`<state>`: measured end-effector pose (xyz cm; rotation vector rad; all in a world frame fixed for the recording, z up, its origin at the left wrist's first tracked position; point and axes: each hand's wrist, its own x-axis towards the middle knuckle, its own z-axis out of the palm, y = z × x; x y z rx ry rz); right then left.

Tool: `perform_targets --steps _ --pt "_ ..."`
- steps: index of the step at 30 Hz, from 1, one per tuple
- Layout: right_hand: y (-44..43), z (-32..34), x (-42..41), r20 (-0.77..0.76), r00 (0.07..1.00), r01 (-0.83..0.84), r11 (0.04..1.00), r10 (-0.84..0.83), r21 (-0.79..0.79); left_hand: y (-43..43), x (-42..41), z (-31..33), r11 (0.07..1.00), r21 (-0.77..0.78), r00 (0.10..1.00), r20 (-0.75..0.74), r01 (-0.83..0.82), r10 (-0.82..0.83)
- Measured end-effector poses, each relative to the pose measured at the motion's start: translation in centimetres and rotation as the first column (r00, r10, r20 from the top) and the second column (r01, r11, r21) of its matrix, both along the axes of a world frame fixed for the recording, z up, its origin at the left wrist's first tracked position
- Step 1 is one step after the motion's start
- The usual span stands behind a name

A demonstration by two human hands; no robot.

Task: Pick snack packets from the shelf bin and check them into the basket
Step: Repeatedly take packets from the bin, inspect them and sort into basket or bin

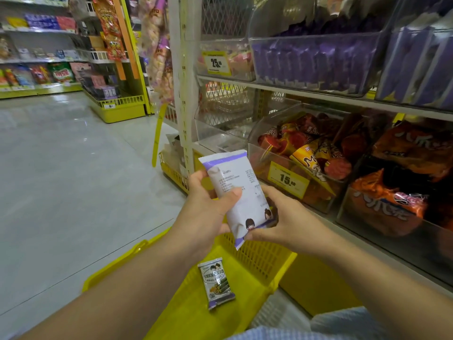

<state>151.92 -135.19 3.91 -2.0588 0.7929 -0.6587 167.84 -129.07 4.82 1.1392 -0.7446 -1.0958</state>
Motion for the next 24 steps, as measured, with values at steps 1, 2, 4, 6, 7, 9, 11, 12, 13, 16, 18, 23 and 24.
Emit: perform_targets --steps 1,2,4,6,7,9,11,12,13,16,18,23,24 --pt "0.0 -0.2 0.1 -0.012 1.000 -0.006 1.000 0.006 0.003 0.1 0.0 0.0 1.000 0.015 1.000 0.005 0.008 -0.008" --pt "-0.1 -0.4 0.1 -0.021 1.000 -0.015 1.000 0.015 0.008 0.1 0.1 0.0 0.999 0.030 1.000 0.004 0.018 -0.018" --pt "-0.1 -0.7 0.1 -0.042 0.998 -0.039 0.999 0.039 0.017 0.1 0.3 0.0 0.997 0.059 0.999 -0.002 0.048 -0.048" --pt "-0.1 -0.8 0.1 -0.063 0.997 -0.051 0.998 0.053 0.032 0.1 0.6 0.0 0.993 0.083 0.996 0.001 0.085 -0.086" --pt "-0.2 -0.8 0.1 -0.056 0.997 -0.055 0.997 0.057 0.046 0.0 0.9 0.1 0.990 0.094 0.994 -0.006 0.105 -0.105" --pt "-0.4 -0.4 0.1 0.020 0.998 -0.053 0.993 0.051 0.107 -0.2 1.5 0.4 0.985 0.112 0.990 -0.064 0.130 -0.123" --pt "-0.4 0.4 0.0 0.129 0.992 -0.032 0.983 0.009 0.179 -0.5 2.1 0.5 0.983 0.113 0.981 -0.144 0.146 -0.129" --pt "-0.5 0.9 0.0 0.176 0.984 -0.030 0.974 -0.010 0.224 -0.6 2.2 0.5 0.980 0.113 0.976 -0.168 0.161 -0.141" --pt "-0.5 1.1 -0.1 0.216 0.976 -0.047 0.961 -0.013 0.273 -0.6 2.1 0.4 0.977 0.110 0.972 -0.172 0.181 -0.160" --pt "-0.5 1.2 -0.4 0.283 0.958 -0.153 0.906 0.038 0.396 -0.5 1.2 -0.2 0.974 0.105 0.973 -0.135 0.203 -0.188" --pt "-0.4 1.0 -0.3 0.318 0.947 -0.194 0.884 0.054 0.426 -0.5 0.6 -0.6 0.984 0.118 0.990 -0.072 0.131 -0.123" --pt "-0.2 0.1 0.3 0.338 0.939 -0.210 0.889 0.067 0.406 -0.5 -0.2 -0.8 0.994 0.091 0.979 0.186 0.064 -0.081" --pt "-0.1 0.0 0.3 0.340 0.938 -0.212 0.895 0.073 0.392 -0.5 -0.4 -0.7 0.990 0.083 0.968 0.214 0.118 -0.133"
